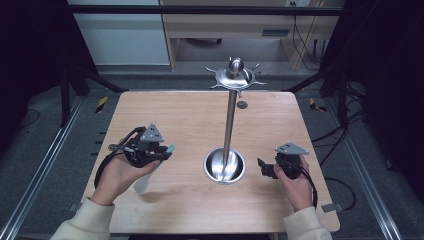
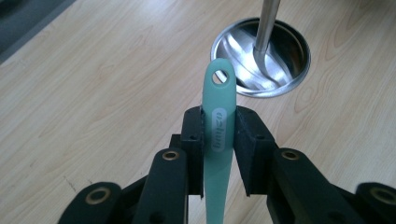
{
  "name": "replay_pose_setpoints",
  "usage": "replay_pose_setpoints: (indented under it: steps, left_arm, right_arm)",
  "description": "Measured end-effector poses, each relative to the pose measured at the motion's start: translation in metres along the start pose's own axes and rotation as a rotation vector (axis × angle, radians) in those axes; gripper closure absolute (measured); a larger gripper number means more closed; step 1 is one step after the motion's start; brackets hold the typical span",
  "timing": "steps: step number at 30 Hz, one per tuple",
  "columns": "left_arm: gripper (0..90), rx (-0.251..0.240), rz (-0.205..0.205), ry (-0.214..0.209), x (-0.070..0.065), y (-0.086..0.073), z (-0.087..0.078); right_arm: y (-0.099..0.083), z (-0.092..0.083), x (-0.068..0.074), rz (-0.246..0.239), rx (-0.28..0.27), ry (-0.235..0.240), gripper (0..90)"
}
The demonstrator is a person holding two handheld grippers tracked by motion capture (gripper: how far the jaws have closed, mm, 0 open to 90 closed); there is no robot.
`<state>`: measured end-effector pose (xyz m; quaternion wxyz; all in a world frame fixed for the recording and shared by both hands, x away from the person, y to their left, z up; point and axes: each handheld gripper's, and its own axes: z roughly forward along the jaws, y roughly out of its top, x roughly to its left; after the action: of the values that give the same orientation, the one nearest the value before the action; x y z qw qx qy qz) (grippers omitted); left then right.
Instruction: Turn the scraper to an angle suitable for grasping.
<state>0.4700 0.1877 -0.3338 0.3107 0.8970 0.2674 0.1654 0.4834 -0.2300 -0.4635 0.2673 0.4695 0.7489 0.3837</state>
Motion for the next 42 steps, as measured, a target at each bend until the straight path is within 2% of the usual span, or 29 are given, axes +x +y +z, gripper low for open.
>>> replay_pose_setpoints:
  steps: [5,12,22,27,36,40,42]
  left_arm:
    - [74.0,-0.024,-0.003,-0.006,-0.002,0.006,-0.001]
    - [74.0,-0.048,0.017,-0.004,-0.006,0.016,-0.006]
    - [74.0,-0.122,0.027,0.013,-0.011,0.036,-0.019]
    - [74.0,-0.195,0.026,0.019,-0.014,0.047,-0.027]
    - [74.0,-0.242,0.020,0.020,-0.018,0.057,-0.034]
    - [74.0,-0.261,0.043,0.034,-0.019,0.061,-0.039]
    - [74.0,-0.272,0.037,0.030,-0.019,0.063,-0.040]
  right_arm:
    - [0.000,0.000,0.000,-0.007,0.000,0.001,12.1]
    - [0.000,0.000,0.001,-0.005,0.001,0.001,12.2]
    - [0.000,0.001,0.001,-0.015,0.002,0.002,12.2]
    - [0.000,0.000,0.002,-0.017,0.002,0.004,12.3]
    - [0.000,0.001,0.004,-0.038,0.000,-0.001,13.4]
    - [0.000,0.000,0.003,-0.034,0.001,-0.001,13.8]
    - [0.000,0.001,0.003,-0.035,0.001,-0.004,13.8]
